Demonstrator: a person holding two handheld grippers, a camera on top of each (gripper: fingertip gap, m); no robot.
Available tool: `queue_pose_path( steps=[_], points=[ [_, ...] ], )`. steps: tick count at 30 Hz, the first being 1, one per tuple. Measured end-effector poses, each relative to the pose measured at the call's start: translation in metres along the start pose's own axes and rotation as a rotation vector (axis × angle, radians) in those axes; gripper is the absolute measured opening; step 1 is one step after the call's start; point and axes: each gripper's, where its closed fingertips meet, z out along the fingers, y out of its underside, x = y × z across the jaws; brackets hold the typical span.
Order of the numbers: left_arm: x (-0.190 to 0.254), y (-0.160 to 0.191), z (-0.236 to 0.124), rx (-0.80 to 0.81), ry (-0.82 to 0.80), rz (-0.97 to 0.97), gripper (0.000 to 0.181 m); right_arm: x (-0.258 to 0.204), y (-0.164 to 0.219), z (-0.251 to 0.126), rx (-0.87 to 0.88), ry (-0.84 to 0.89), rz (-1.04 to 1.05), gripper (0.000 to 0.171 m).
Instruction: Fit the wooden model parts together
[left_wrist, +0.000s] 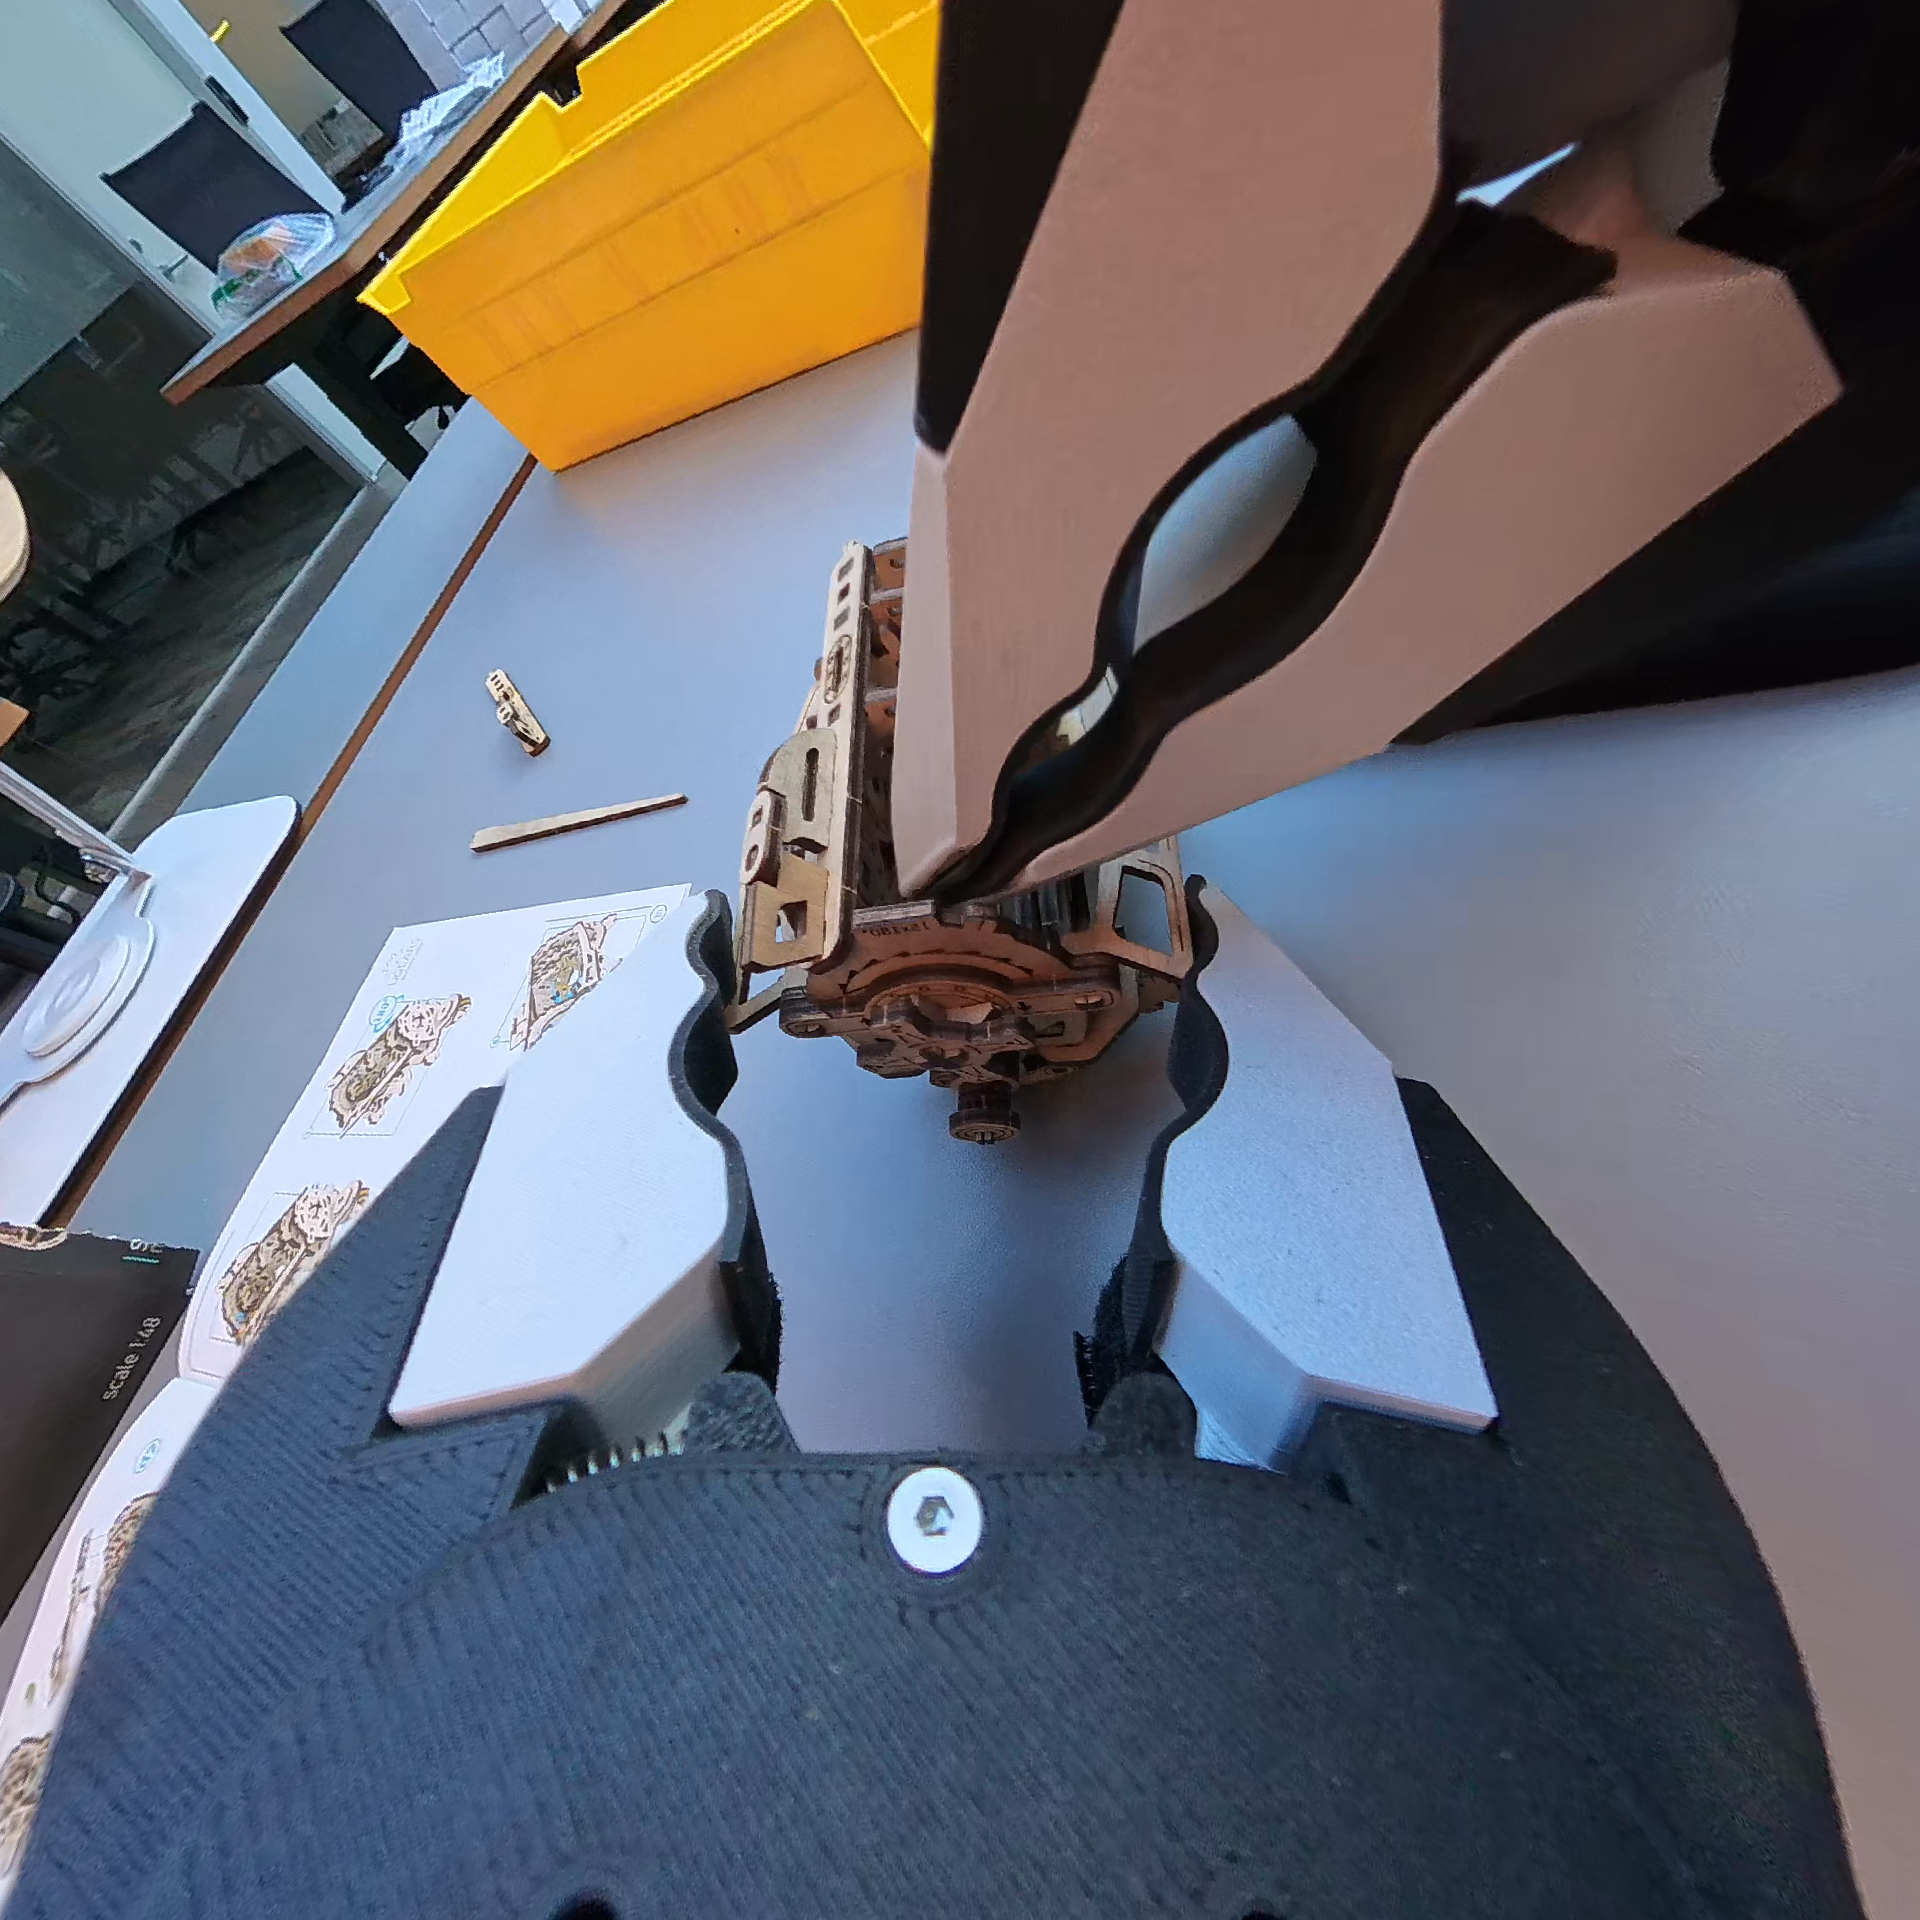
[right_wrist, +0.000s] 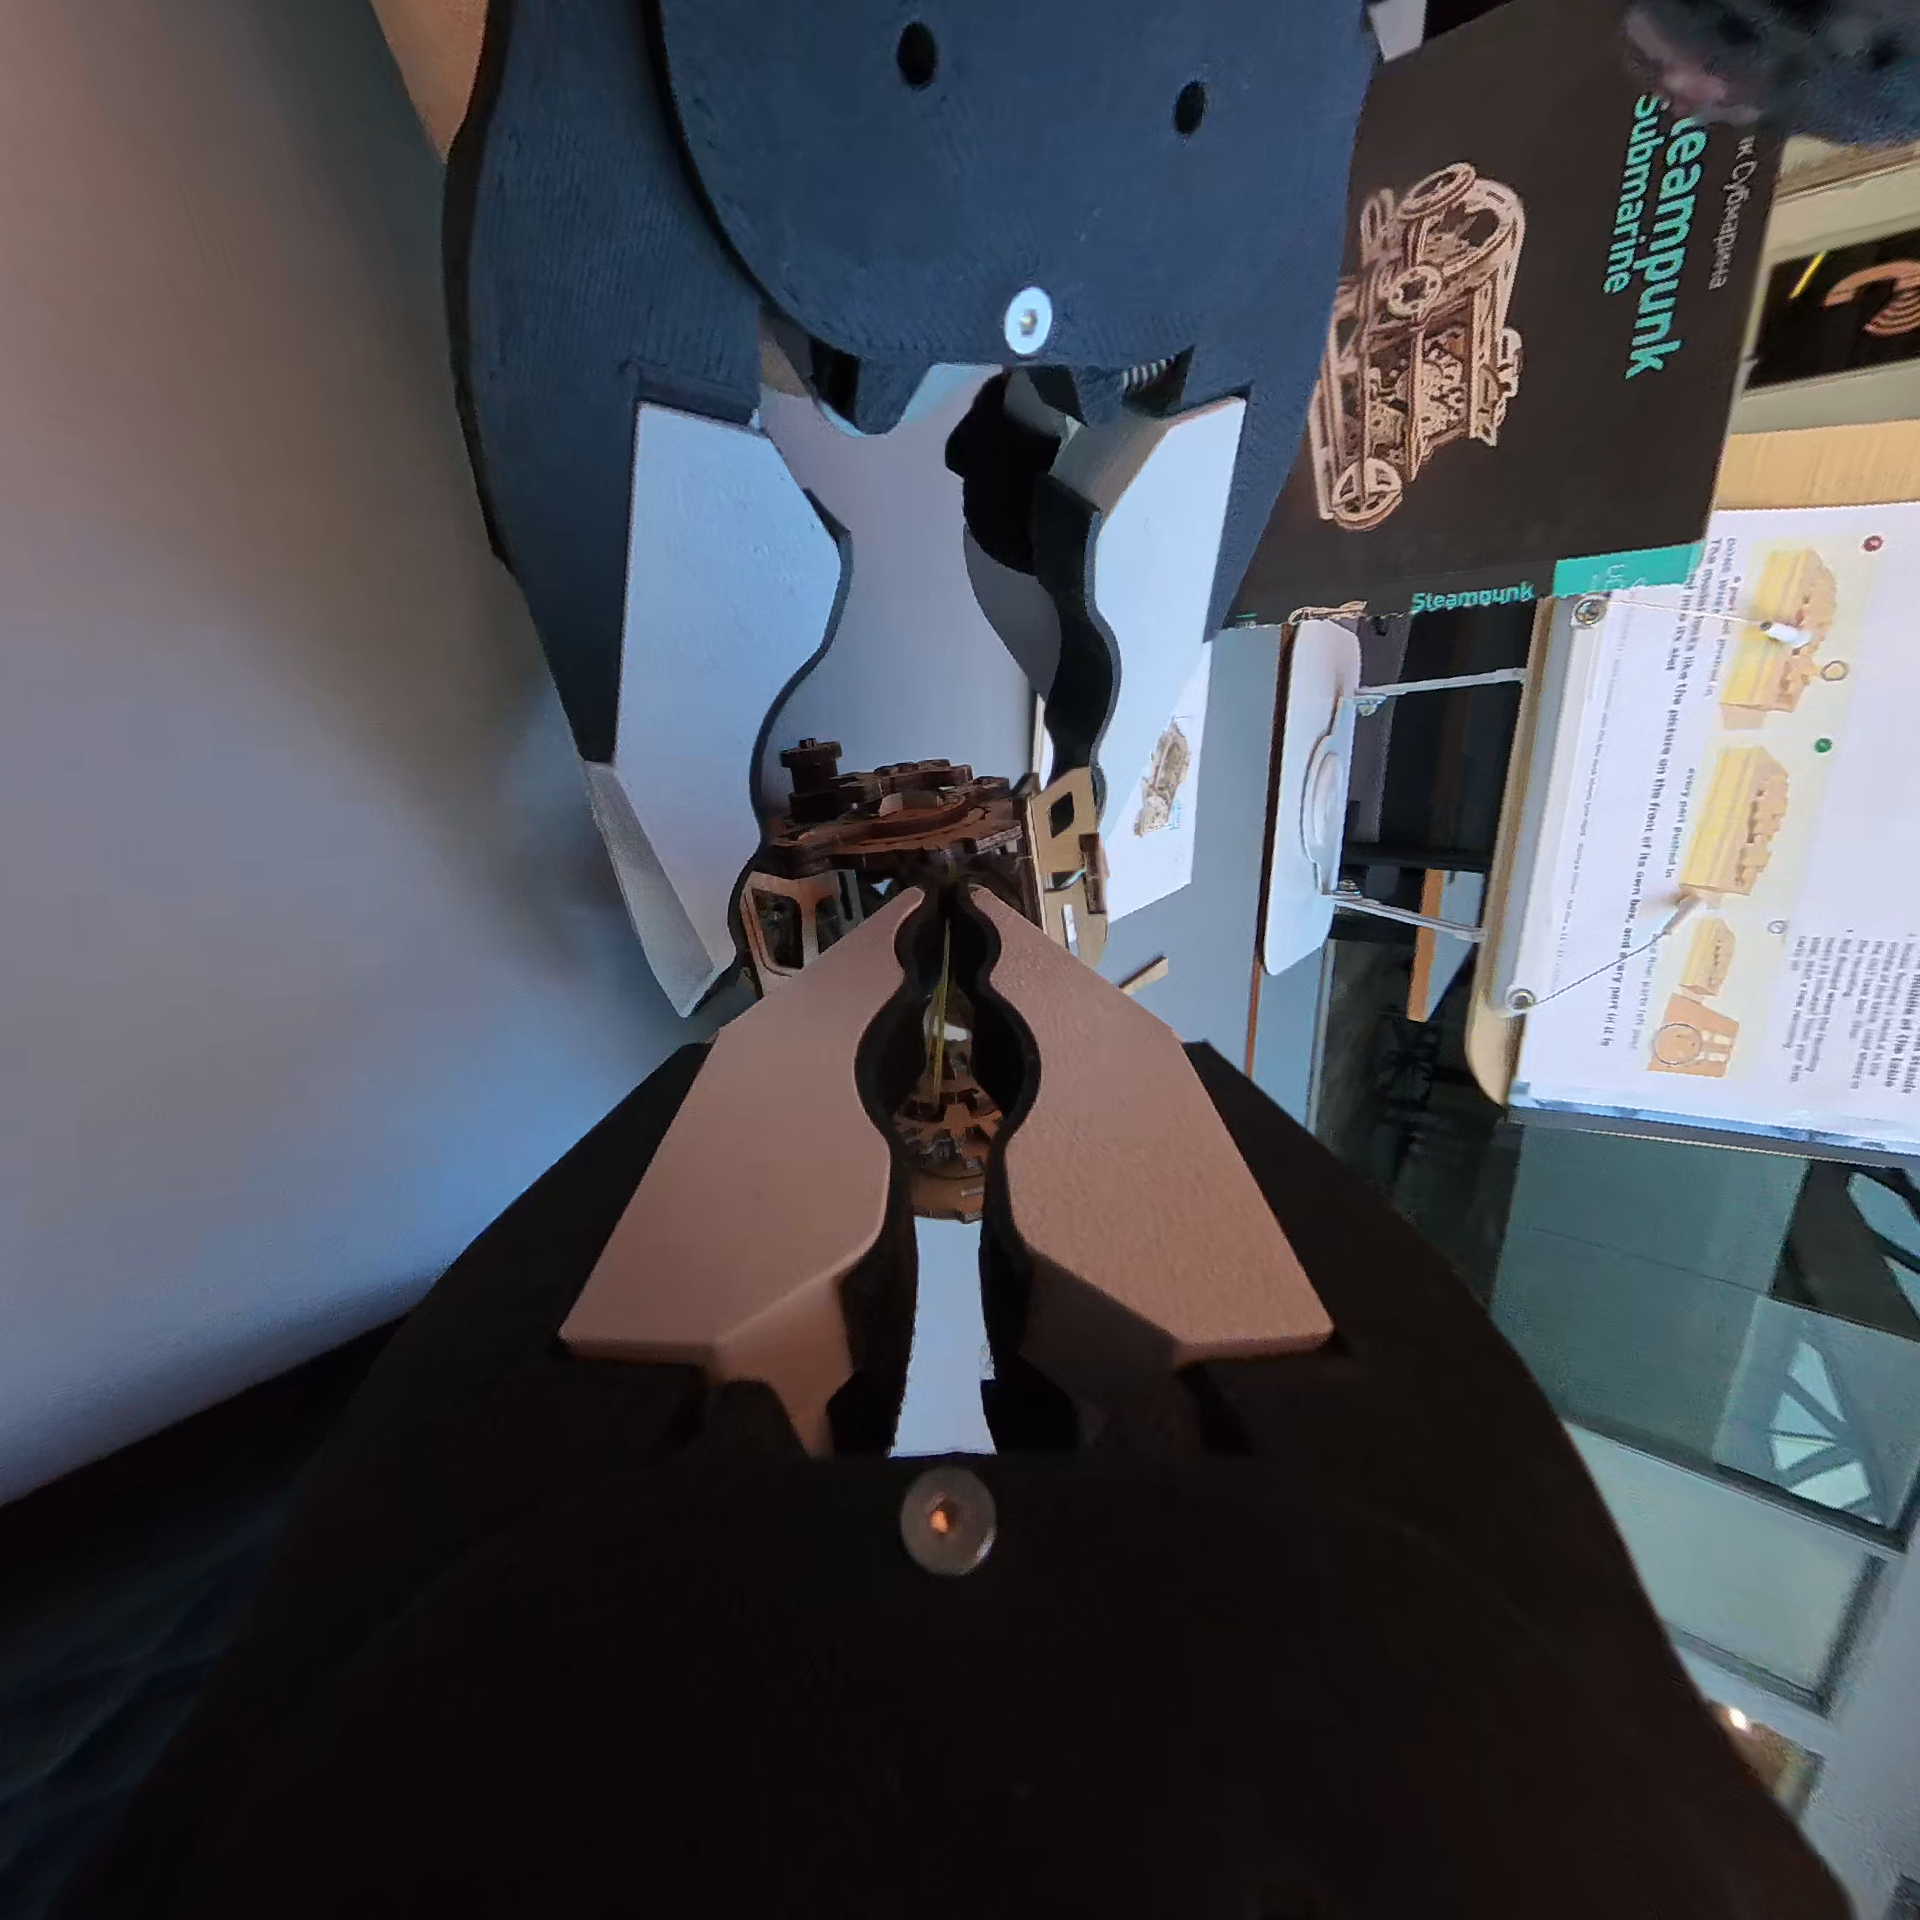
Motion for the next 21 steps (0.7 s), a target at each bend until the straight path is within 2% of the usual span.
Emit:
queue_pose_path(
  steps=[21],
  points=[
    [-0.0007, 0.0002, 0.0012, -0.001, 0.011, -0.055, 0.083, 0.0041, 0.0020, -0.0004, -0.002, 0.071, 0.046, 0.000]
  ],
)
